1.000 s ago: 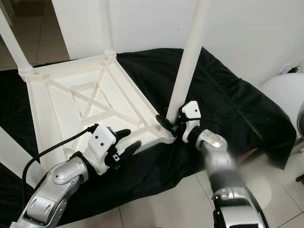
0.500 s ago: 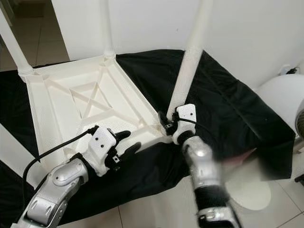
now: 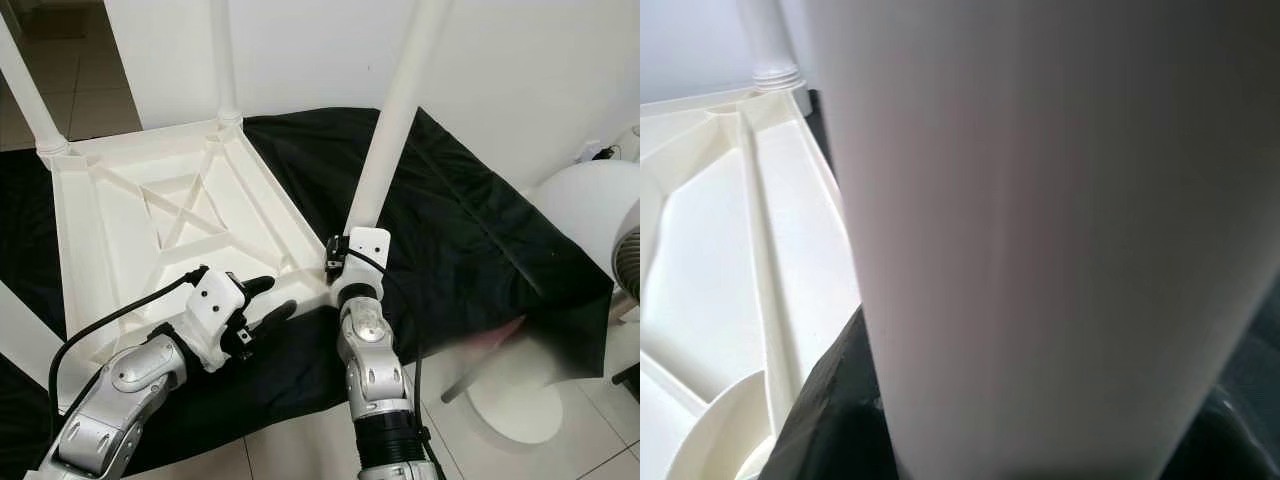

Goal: Building children table

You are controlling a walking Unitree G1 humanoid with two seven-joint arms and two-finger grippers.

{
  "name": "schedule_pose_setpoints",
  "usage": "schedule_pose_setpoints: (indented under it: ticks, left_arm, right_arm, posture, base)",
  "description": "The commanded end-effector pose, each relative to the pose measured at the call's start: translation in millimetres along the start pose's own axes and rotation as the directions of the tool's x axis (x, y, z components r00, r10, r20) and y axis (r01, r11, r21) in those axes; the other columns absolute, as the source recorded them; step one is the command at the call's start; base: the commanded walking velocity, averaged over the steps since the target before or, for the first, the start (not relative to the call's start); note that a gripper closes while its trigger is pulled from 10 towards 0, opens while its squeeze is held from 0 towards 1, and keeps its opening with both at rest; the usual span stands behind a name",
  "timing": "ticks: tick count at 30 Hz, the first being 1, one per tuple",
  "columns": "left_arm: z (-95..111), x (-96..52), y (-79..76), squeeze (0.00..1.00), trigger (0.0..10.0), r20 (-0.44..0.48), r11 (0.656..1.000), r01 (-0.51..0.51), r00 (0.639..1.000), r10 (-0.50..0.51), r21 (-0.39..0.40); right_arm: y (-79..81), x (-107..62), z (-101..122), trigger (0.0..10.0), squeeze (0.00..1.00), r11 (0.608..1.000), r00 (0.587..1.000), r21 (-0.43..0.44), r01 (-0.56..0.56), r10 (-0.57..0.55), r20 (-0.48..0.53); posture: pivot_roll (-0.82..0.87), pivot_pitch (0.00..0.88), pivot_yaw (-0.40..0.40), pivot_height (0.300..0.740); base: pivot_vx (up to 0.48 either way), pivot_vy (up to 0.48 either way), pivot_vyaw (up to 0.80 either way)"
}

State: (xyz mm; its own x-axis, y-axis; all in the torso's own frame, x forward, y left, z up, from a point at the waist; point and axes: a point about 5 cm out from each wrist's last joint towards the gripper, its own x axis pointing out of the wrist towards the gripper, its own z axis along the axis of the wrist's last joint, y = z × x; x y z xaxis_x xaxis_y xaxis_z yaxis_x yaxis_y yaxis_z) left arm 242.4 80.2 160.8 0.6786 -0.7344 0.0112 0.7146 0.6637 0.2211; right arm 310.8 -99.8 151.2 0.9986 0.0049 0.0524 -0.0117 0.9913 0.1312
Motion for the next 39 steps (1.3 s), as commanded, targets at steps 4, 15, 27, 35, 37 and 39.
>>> schedule_pose_setpoints:
  ticks: [4, 15, 27, 35, 37, 39]
  left_arm:
    - [-4, -0.3, 1.7, 0.0, 10.0, -0.015, 0.999, -0.045, 0.999, 0.045, 0.007]
    - [-4, 0.8, 3.1, 0.0, 10.0, -0.014, 0.999, -0.049, 0.999, 0.049, 0.021]
    - [-3, 6.9, 5.9, 0.0, 10.0, -0.012, 0.997, -0.039, 0.999, 0.04, 0.061]
    - [-1, 10.1, 8.6, 0.0, 10.0, -0.006, 0.996, -0.031, 0.999, 0.032, 0.079]
    - [-1, 11.3, 8.1, 0.0, 10.0, -0.005, 0.996, -0.024, 1.0, 0.025, 0.088]
    - [0, 12.0, 8.0, 0.0, 10.0, -0.004, 0.996, -0.022, 1.0, 0.022, 0.09]
  right_arm:
    - [2.9, -5.1, 0, 10.0, 1.0, 0.992, 0.997, 0.1, -0.073, 0.073, 0.0]
    - [-21.1, -3.2, 9, 10.0, 0.0, 0.97, 0.97, -0.022, -0.241, 0.242, 0.033]
    - [-54.6, 13.3, 5, 10.0, 0.0, 0.842, 0.861, -0.186, -0.507, 0.506, -0.056]
    - [-49.4, 25.3, 4, 10.0, 0.0, 0.751, 0.778, -0.21, -0.626, 0.619, -0.108]
    - [-47.7, 29.2, 4, 8.9, 0.0, 0.712, 0.743, -0.217, -0.668, 0.655, -0.137]
    - [-47.6, 30.8, 4, 8.9, 0.0, 0.697, 0.729, -0.219, -0.683, 0.669, -0.146]
  posture:
    - [0.0, 0.032, -0.046, 0.74]
    - [-0.01, 0.025, -0.047, 0.74]
    - [-0.01, 0.03, -0.033, 0.74]
    - [-0.01, 0.025, -0.026, 0.74]
    - [-0.01, 0.023, -0.025, 0.74]
    - [-0.01, 0.023, -0.025, 0.74]
  base:
    - [0.0, 0.0, 0.0]
    - [0.0, 0.0, 0.0]
    - [0.0, 0.0, 0.0]
    - [0.0, 0.0, 0.0]
    - [0.0, 0.0, 0.0]
    - [0.0, 0.0, 0.0]
